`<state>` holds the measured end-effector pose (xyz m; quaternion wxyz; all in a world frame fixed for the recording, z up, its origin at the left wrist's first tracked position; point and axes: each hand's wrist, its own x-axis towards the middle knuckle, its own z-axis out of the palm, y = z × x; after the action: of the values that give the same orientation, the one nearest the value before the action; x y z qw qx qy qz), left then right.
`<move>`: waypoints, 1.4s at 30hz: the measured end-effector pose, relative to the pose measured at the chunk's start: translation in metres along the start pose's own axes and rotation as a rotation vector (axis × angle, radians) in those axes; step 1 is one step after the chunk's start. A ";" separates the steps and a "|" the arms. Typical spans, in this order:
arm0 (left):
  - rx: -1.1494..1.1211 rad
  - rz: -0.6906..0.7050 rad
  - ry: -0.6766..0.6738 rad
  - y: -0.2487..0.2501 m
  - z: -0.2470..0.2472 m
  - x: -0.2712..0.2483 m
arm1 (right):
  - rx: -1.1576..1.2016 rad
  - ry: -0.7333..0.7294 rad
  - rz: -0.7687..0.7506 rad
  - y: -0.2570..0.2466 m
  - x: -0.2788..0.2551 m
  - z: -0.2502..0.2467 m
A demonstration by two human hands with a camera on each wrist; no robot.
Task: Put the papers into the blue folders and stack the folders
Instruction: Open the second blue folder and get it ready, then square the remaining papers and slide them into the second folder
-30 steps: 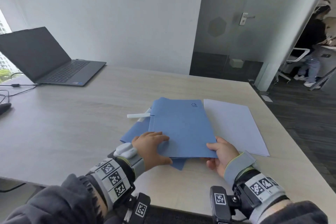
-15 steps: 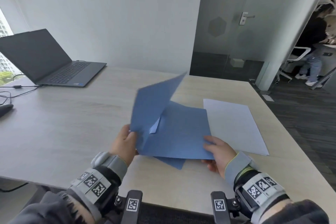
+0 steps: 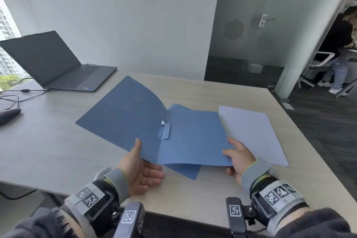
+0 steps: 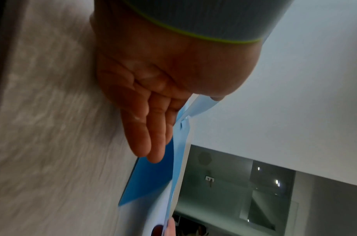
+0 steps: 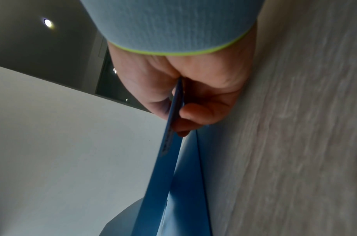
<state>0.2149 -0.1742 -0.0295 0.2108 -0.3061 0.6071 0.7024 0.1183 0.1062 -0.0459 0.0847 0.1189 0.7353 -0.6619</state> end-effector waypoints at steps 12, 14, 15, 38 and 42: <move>-0.121 0.226 -0.137 0.017 0.050 -0.005 | 0.048 0.007 -0.039 -0.002 -0.002 0.003; -0.143 0.295 -0.056 0.030 0.063 0.000 | 0.033 -0.001 0.004 0.003 0.000 -0.001; -0.140 0.326 -0.019 0.036 0.067 0.002 | 0.009 -0.009 0.016 0.004 -0.001 -0.001; 1.348 0.512 0.085 0.047 0.247 0.087 | -0.891 0.001 -0.084 0.010 -0.002 -0.140; 1.514 0.555 0.086 0.037 0.265 0.098 | -0.794 0.124 -0.077 0.016 -0.005 -0.174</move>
<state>0.0736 0.0724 -0.0499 0.1552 0.0548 0.9796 0.1149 0.1335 0.2807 -0.0409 0.0548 0.0892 0.9414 -0.3208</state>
